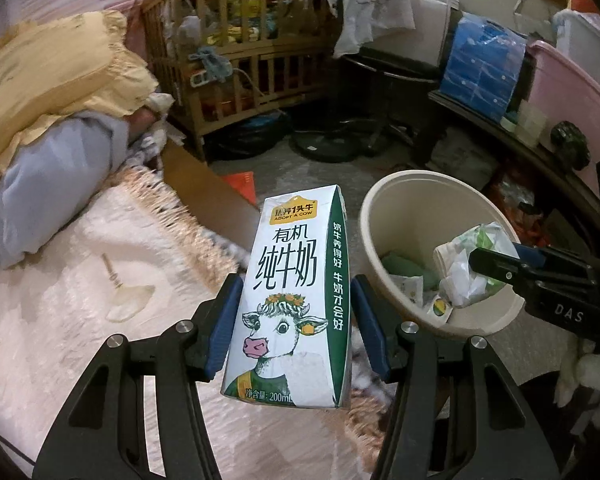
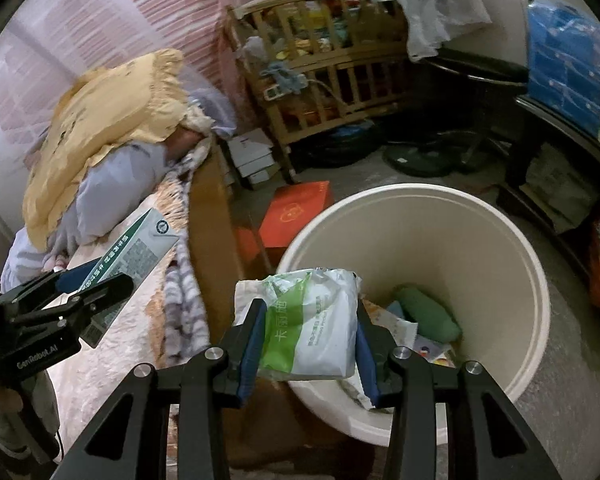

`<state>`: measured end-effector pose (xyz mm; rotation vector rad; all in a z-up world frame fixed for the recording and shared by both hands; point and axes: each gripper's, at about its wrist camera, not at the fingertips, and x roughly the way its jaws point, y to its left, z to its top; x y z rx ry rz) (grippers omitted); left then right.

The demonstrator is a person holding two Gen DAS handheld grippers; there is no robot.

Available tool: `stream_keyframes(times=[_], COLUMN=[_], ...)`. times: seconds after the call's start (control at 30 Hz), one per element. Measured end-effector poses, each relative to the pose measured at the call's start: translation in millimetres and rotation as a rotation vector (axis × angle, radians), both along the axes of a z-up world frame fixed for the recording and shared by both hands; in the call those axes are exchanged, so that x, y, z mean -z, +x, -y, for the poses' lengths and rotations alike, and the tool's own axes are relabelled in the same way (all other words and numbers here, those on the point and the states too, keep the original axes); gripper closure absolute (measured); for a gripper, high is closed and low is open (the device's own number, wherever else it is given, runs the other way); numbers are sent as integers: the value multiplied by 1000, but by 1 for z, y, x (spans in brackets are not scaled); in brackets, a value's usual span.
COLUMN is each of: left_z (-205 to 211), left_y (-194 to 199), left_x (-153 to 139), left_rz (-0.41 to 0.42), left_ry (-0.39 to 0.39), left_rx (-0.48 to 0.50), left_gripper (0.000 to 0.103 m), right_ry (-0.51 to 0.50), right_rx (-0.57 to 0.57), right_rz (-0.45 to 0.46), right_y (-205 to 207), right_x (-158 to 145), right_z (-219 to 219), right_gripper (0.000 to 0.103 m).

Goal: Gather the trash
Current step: 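Carry the milk carton and tissue pack over the white bucket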

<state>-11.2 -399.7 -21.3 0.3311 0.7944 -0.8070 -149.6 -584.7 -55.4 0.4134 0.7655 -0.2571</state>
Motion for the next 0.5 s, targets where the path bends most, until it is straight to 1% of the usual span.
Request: stream_keyframes(times=[0.27, 0.5], left_z=[26, 46], left_y=[-5, -12], left_x=[2, 6], left_rz=[-10, -17], left_ry=[-4, -2], left_rx=[43, 74], left_gripper=[49, 49], right_ry=[21, 29], right_rx=[69, 118], right_rz=[-2, -2], right_y=[-12, -18], right_x=[4, 7], right_z=[25, 38], right_gripper=[63, 63])
